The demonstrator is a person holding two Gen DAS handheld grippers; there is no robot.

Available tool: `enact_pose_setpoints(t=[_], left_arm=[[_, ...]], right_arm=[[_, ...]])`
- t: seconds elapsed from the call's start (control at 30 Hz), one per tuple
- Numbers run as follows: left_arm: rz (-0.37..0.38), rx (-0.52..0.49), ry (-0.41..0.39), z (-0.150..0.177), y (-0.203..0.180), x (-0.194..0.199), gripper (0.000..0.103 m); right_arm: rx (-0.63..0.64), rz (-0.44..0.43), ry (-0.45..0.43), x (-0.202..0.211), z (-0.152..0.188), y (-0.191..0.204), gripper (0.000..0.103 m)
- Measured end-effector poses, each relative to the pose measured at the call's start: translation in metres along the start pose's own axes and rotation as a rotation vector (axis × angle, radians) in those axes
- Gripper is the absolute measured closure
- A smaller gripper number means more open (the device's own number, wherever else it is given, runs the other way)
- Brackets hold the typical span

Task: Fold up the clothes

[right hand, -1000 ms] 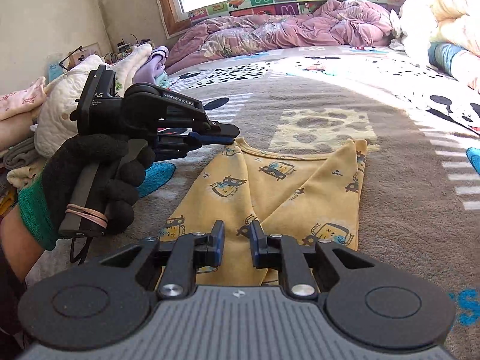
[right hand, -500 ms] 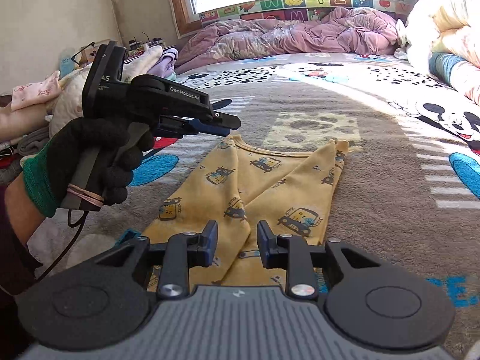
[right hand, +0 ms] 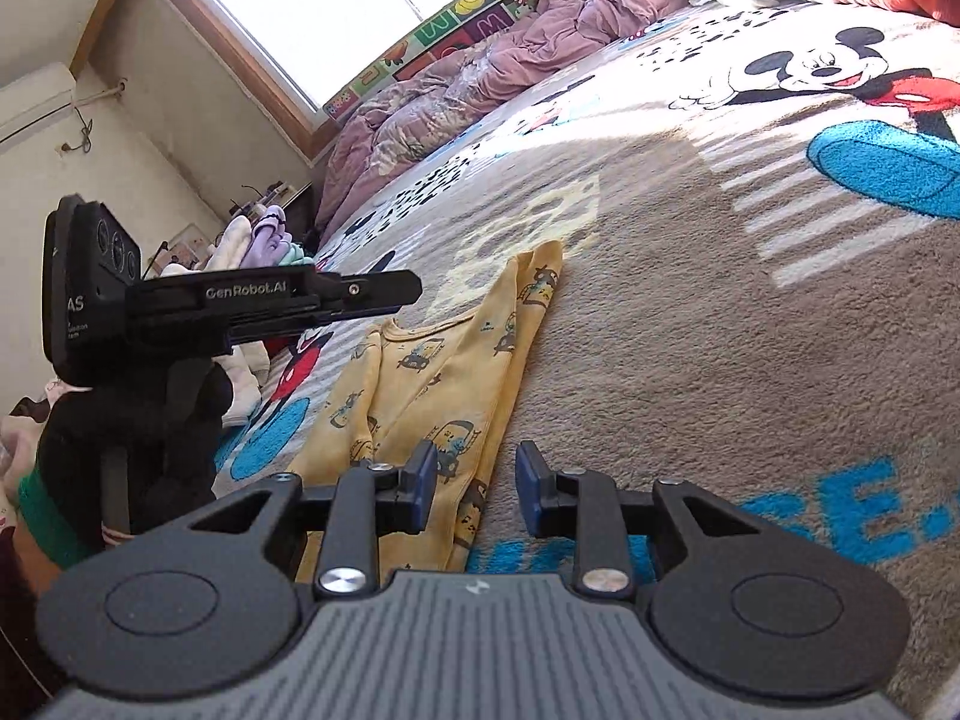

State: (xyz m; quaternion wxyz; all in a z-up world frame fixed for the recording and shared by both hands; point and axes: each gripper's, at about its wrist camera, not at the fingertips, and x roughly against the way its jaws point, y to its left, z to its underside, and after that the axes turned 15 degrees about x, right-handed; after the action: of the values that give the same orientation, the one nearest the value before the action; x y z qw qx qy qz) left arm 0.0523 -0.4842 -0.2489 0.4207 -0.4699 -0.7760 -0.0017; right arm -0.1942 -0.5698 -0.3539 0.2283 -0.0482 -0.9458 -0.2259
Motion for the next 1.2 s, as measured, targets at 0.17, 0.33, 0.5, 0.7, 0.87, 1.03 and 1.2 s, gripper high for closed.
enact_pose_setpoints(t=[0.17,0.33,0.5,0.7,0.87,1.03,1.2], left_arm=[[-0.02,-0.076,0.123,-0.038,-0.025,-0.039,0.083],[-0.001,-0.151,0.312,-0.055,-0.048,-0.065,0.079],[-0.08,-0.217,0.39,-0.045,-0.055,-0.087,0.079],[-0.108,-0.18,0.407,-0.041,-0.043,-0.097,0.079],[-0.025,-0.031,0.383,-0.048,-0.017,-0.088,0.079],[0.015,0.037,0.377,-0.044,-0.002,-0.085,0.079],[0.063,0.126,0.332,-0.038,0.013,-0.08,0.092]], right_arm=[[0.198,0.008,-0.023,0.011,-0.004,0.029,0.072],[0.316,-0.082,0.021,0.01,0.006,0.053,0.072],[0.377,-0.142,0.069,0.003,0.013,0.068,0.072],[0.388,-0.168,0.125,-0.001,0.02,0.068,0.071],[0.353,-0.192,0.136,0.001,0.022,0.06,0.071],[0.322,-0.212,0.143,0.001,0.024,0.053,0.071],[0.304,-0.221,0.142,0.001,0.025,0.051,0.071]])
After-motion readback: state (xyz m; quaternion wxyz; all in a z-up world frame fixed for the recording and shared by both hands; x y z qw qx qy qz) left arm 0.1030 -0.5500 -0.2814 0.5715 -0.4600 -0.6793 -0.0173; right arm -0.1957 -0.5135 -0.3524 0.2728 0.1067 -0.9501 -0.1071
